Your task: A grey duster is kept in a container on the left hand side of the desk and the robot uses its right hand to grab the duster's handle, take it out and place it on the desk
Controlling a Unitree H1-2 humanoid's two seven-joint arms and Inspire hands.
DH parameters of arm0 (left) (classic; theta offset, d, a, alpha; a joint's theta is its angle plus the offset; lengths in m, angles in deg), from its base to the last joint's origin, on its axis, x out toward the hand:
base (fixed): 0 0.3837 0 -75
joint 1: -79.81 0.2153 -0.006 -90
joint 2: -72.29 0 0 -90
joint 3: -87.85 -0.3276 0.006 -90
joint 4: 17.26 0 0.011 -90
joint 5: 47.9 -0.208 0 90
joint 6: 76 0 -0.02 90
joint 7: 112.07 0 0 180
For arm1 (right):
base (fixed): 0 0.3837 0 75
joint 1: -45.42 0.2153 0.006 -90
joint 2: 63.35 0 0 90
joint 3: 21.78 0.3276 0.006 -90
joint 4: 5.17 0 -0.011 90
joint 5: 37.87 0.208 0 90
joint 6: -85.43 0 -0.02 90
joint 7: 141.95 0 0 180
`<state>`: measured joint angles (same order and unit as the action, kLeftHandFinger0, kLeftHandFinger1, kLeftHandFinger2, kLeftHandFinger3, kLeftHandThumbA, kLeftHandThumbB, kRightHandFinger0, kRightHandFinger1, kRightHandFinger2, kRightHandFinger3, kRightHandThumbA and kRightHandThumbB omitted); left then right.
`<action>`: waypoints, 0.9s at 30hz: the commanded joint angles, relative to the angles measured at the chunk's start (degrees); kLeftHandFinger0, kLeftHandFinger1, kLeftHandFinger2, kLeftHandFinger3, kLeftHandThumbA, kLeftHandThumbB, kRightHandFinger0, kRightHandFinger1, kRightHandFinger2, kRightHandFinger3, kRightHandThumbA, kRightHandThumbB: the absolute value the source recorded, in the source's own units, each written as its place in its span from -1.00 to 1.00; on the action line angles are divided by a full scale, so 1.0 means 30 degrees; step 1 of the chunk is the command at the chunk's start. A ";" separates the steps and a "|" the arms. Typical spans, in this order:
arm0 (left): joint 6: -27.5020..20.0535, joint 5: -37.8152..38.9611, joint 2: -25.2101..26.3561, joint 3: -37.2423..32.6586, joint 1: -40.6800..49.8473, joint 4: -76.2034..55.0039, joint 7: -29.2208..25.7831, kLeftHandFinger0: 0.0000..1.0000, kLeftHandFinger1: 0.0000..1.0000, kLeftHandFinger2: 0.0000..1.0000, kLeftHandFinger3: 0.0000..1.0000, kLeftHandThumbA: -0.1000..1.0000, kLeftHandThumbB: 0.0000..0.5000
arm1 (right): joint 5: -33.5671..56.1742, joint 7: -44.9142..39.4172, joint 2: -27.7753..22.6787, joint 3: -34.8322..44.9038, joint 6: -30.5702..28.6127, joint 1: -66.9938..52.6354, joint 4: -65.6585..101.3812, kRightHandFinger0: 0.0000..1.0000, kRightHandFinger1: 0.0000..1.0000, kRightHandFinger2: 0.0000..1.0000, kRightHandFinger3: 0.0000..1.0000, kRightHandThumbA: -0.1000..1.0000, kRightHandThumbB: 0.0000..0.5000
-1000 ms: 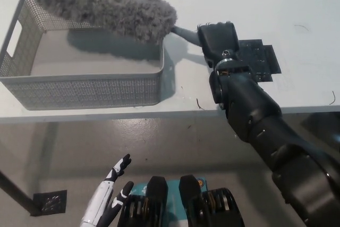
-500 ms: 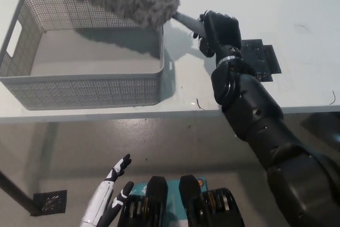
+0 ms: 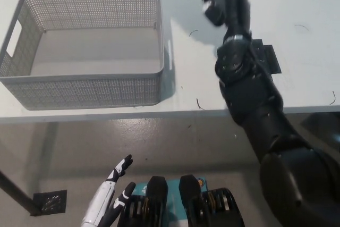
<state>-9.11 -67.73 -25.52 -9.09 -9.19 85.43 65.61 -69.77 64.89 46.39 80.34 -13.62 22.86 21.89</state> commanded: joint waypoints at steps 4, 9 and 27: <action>-0.0845 -0.0498 0.0268 -0.0182 -0.0289 -0.0442 -0.0328 1.00 1.00 1.00 1.00 1.00 -0.79 | 0.2591 0.1061 -0.1300 -0.0103 -0.2369 0.1672 0.2247 -1.00 -0.89 -0.10 -0.06 -1.00 -0.73; -0.0829 -0.0445 0.0363 -0.0078 -0.0191 -0.0540 -0.0302 1.00 1.00 1.00 1.00 1.00 -0.82 | 0.1060 0.2081 -0.3063 -0.1937 -0.2551 0.0288 0.2430 -1.00 -0.91 -0.10 -0.13 -1.00 -0.23; -0.0888 -0.0135 0.0522 0.0547 0.0308 -0.0824 -0.0501 1.00 1.00 1.00 1.00 1.00 -0.84 | 0.1115 0.1001 -0.8461 -0.4349 -0.0732 -0.4105 0.3089 -1.00 -0.53 0.32 0.46 -1.00 -0.25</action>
<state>-9.82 -68.63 -24.66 -8.18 -8.45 84.89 65.56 -66.06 67.68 24.65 68.38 -16.97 9.44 28.17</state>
